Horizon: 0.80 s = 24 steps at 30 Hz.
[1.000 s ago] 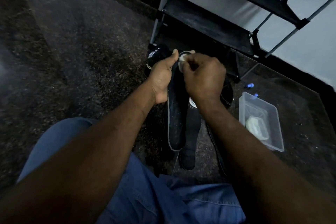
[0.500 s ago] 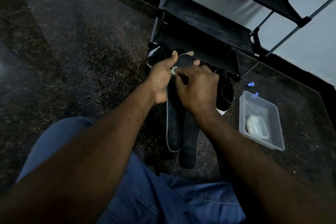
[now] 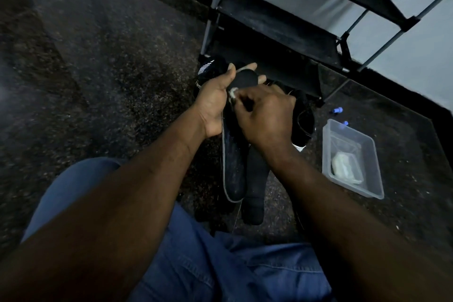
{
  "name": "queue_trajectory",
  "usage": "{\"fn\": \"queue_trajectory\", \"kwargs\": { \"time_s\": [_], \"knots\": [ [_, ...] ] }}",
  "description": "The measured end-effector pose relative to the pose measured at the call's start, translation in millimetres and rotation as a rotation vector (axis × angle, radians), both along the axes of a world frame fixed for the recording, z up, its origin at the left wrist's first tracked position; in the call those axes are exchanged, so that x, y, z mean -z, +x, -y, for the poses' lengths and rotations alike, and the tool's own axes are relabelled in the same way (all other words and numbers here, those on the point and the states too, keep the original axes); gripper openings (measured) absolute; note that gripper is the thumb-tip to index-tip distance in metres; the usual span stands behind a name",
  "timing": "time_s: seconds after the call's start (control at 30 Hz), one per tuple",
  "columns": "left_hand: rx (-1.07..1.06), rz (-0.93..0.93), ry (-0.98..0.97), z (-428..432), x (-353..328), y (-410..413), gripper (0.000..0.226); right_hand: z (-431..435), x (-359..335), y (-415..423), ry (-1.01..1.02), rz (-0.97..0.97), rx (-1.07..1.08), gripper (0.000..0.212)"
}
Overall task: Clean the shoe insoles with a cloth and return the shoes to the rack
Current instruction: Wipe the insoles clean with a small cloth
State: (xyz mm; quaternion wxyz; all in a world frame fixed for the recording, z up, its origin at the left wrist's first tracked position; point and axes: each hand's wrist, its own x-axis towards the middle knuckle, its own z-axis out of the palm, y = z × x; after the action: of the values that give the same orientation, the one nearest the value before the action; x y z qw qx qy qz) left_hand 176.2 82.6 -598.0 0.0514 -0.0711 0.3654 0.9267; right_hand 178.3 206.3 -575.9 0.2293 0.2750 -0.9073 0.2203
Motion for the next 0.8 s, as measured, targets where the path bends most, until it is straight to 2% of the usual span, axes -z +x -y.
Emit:
{"fn": "queue_trajectory", "kwargs": {
  "time_s": [0.1, 0.23, 0.33, 0.43, 0.57, 0.7, 0.8],
  "knots": [
    [-0.016, 0.001, 0.016, -0.5, -4.4, 0.0, 0.058, -13.6, -3.8, -10.6, 0.106, -0.052, 0.067, 0.022],
    [0.044, 0.017, 0.002, -5.6, -3.0, 2.0, 0.062, -9.4, -15.9, -27.9, -0.096, -0.042, 0.208, 0.019],
    [0.055, 0.007, 0.011, -4.2, -1.9, 3.7, 0.063, 7.0, -15.2, -17.2, -0.149, 0.003, 0.098, 0.015],
    [0.003, 0.009, 0.051, 0.0, -3.6, 4.1, 0.059, 8.8, -6.1, 1.7, -0.010, 0.004, -0.036, 0.013],
    [-0.031, 0.037, 0.067, -2.2, -7.7, 2.6, 0.059, -10.0, -8.8, -13.5, 0.164, -0.071, 0.040, 0.025],
    [0.020, 0.030, 0.026, -5.0, -6.8, 4.8, 0.062, -14.2, -20.4, -33.2, 0.018, -0.068, 0.166, 0.020],
    [0.059, 0.041, -0.002, -6.4, -3.5, 6.1, 0.064, 2.6, -23.2, -30.8, -0.077, -0.032, 0.108, 0.018]
  ]
}}
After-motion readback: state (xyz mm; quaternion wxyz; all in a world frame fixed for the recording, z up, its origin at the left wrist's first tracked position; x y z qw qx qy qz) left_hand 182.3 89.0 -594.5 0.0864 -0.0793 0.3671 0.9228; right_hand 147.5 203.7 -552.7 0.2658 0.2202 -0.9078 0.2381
